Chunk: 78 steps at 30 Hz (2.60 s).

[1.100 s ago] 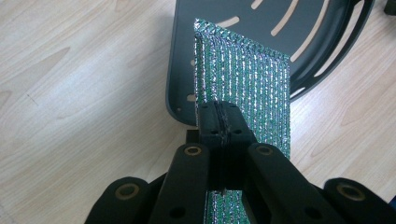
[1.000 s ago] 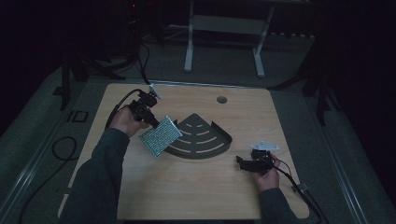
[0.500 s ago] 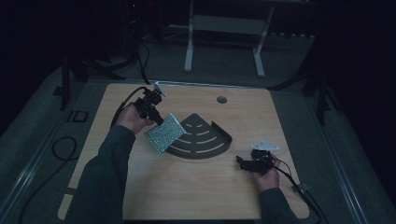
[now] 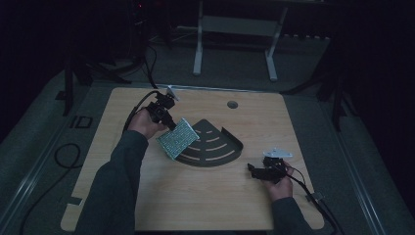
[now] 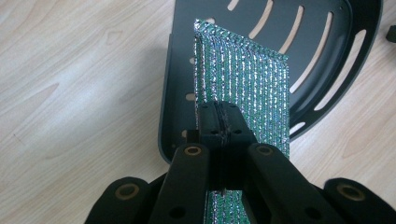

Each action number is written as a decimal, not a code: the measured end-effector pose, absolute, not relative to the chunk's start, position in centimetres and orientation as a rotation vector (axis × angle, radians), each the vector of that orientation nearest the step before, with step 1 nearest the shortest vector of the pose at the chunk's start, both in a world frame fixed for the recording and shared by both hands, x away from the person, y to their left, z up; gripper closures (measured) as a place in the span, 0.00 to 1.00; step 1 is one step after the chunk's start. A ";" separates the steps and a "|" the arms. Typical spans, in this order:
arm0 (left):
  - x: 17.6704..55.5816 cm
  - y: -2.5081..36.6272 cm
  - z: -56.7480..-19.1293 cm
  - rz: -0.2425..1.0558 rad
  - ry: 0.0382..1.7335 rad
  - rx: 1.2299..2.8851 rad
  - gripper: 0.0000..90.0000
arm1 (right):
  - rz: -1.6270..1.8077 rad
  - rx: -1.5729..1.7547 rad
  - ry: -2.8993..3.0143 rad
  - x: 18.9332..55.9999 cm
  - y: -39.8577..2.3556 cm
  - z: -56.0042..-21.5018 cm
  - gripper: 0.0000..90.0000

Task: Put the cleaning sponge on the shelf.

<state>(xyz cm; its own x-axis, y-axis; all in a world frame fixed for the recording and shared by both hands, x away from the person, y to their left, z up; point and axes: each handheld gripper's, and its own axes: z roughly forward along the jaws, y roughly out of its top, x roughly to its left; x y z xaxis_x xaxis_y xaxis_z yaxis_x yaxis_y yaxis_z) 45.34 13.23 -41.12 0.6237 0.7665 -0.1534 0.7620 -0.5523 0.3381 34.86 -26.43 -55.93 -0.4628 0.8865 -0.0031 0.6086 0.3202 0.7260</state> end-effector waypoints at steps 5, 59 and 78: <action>45.6 12.9 -41.3 0.020 1.211 2.476 1.00 | 0.939 1.326 2.190 34.9 -26.4 -55.9 0.19; 48.8 10.2 -44.6 0.113 1.244 2.519 1.00 | 0.940 1.320 2.194 34.9 -26.5 -55.9 0.19; 48.9 9.9 -46.3 0.149 1.268 2.578 0.99 | 0.941 1.320 2.194 34.9 -26.5 -55.9 0.19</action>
